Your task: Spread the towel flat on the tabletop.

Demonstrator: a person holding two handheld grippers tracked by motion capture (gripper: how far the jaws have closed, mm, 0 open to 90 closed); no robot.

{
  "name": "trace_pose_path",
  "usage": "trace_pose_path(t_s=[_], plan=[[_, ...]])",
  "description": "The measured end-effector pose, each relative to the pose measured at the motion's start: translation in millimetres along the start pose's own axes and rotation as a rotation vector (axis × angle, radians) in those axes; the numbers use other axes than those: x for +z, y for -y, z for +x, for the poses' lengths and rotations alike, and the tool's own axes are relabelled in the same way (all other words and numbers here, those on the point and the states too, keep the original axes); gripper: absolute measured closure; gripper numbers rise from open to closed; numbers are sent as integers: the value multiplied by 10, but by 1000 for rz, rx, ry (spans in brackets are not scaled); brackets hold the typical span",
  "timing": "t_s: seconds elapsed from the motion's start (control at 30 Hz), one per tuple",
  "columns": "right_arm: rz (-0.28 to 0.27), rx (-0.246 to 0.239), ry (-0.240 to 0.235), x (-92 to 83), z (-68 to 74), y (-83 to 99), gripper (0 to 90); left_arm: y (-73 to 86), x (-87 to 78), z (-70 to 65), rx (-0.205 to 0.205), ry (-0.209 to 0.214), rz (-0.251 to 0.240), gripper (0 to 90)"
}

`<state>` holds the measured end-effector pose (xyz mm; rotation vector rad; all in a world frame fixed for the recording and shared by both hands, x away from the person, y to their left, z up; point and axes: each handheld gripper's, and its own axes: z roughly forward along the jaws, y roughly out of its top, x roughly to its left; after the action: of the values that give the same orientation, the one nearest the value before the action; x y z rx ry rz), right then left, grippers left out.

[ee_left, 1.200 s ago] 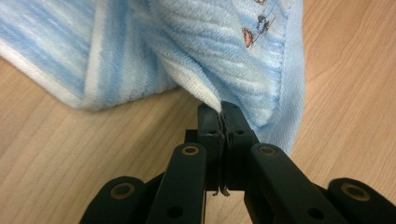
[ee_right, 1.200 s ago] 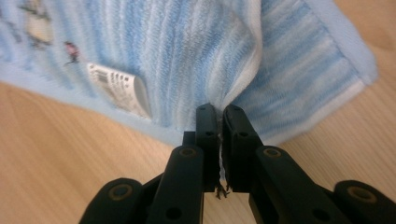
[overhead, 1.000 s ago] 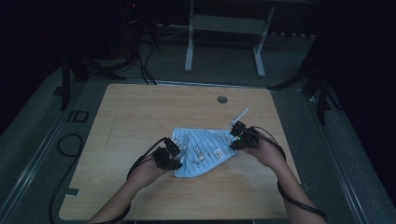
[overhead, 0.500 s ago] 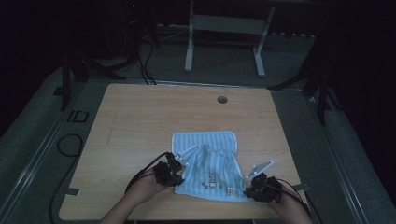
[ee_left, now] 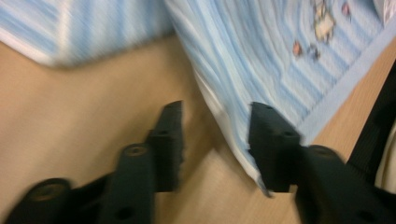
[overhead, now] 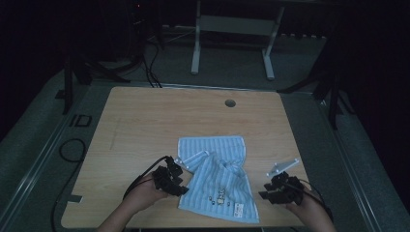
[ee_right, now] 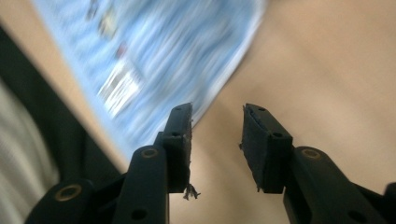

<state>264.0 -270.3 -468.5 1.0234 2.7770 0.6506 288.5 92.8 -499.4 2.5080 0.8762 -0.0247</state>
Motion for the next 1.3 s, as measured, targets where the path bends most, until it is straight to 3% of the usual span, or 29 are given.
trace_pose_path(t_s=[0.1,0.13,0.17,0.2,0.23,0.33,0.37,0.4,0.43,0.47,0.5,0.53,0.57,0.6,0.63,0.7,0.83,0.87,0.9,0.93,0.97,1.07,1.3], plan=[[-31,-19,8,42,-142,-305,585,-199,-12,106,-8,-5,-14,477],[-31,-19,8,42,-142,-305,585,-199,-12,106,-8,-5,-14,477],[-17,-18,-20,160,-214,-449,566,-296,19,144,-3,-5,-21,470],[-8,-16,-26,213,-228,-497,563,-296,19,144,-3,-5,-21,455],[11,-28,-32,308,-247,-565,539,-404,87,178,-3,-2,-10,453],[43,-37,-40,462,-270,-644,534,-500,180,211,-2,-1,3,453],[72,-44,-54,589,-273,-690,528,-580,281,247,-11,15,14,453],[72,-44,-54,589,-273,-690,528,-580,281,247,-11,15,14,453],[88,-58,-72,673,-274,-711,580,-643,384,264,-19,31,25,454],[88,-58,-72,673,-274,-711,580,-643,384,264,-19,31,25,454],[98,-63,-89,719,-268,-718,733,-674,441,269,-16,42,31,457],[98,-63,-89,719,-268,-718,733,-692,479,267,-8,46,38,457],[97,-65,-92,730,-263,-720,790,-705,507,258,1,50,39,490],[97,-65,-92,730,-263,-720,790,-705,507,258,1,50,39,579],[107,-81,-79,730,-252,-736,865,-722,527,234,21,48,35,750],[105,-83,-62,707,-265,-758,871,-737,497,244,12,41,6,829],[75,-59,-18,611,-370,-846,875,-764,359,362,-21,-6,-39,845],[67,-53,-4,578,-401,-878,875,-779,253,454,-56,-37,-73,845],[67,-53,-4,578,-401,-878,875,-779,253,454,-56,-37,-73,846],[45,-41,25,485,-463,-951,875,-792,132,545,-75,-76,-100,845],[45,-41,25,485,-463,-951,875,-792,132,545,-75,-76,-100,845],[-5,-25,59,302,-532,-1029,875,-766,-84,635,-109,-126,-144,845],[-61,-12,69,90,-499,-909,874,-549,-215,561,-114,-129,-173,841]])
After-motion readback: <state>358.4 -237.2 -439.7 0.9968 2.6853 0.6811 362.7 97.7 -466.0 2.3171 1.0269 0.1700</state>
